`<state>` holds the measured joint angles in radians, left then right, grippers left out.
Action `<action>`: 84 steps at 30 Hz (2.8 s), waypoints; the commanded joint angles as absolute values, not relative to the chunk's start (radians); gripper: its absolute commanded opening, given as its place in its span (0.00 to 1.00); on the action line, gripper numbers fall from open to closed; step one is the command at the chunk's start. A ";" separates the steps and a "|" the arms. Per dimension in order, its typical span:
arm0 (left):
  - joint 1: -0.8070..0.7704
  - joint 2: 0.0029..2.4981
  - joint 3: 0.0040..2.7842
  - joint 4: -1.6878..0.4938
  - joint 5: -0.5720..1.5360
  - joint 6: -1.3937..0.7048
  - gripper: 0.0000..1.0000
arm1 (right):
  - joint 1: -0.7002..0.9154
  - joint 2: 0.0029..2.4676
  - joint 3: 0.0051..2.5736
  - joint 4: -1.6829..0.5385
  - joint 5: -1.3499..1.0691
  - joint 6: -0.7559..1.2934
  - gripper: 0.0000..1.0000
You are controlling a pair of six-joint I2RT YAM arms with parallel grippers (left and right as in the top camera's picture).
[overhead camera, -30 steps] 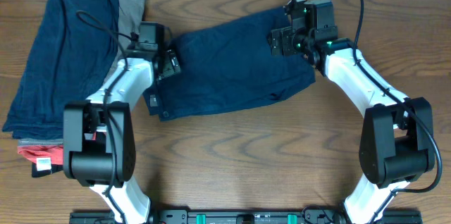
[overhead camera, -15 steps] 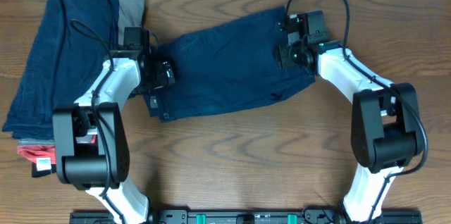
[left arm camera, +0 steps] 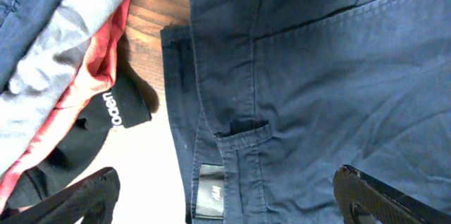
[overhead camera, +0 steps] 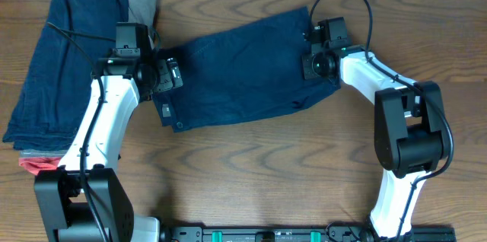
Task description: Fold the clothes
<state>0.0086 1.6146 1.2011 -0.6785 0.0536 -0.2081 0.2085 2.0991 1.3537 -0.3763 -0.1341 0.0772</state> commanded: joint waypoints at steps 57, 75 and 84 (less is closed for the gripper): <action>0.000 1.841 1.206 -0.537 0.347 0.006 0.98 | 0.015 1.720 1.346 -0.751 -0.083 0.238 0.64; -0.082 1.971 1.206 -0.484 0.361 0.033 0.98 | 0.015 1.720 1.346 -0.744 -0.083 0.230 0.56; -0.126 2.030 1.204 -0.484 0.578 0.029 0.97 | 0.015 1.720 1.346 -0.743 -0.083 0.230 0.51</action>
